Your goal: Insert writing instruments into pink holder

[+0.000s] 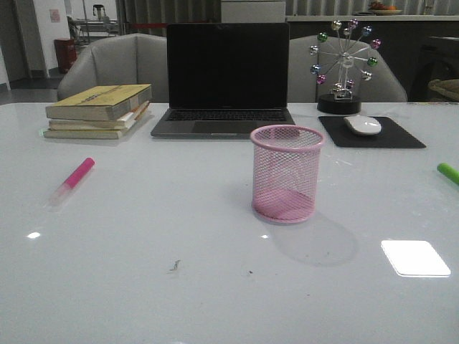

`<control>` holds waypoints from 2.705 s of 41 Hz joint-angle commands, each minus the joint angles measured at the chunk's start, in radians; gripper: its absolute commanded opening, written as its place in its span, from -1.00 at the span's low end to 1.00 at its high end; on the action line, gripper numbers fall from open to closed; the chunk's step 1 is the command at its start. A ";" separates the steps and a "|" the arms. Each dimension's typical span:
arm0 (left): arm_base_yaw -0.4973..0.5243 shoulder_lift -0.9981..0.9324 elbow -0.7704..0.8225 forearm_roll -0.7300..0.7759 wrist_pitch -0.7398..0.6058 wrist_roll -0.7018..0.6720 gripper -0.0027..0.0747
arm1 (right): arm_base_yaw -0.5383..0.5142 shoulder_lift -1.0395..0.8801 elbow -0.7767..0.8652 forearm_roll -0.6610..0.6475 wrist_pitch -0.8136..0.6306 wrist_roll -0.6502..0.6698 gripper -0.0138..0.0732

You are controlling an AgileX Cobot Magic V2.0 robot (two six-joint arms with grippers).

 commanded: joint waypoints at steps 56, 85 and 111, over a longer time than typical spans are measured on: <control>-0.008 -0.019 -0.019 -0.272 -0.433 -0.025 -0.70 | 0.002 -0.020 -0.142 0.134 -0.490 0.045 -0.55; -0.008 0.607 -0.812 -0.262 0.418 -0.025 -0.70 | 0.002 0.569 -0.997 -0.041 0.712 0.057 -0.55; -0.008 0.984 -0.936 -0.262 0.338 -0.025 -0.69 | 0.002 0.888 -1.115 -0.108 0.523 0.077 -0.55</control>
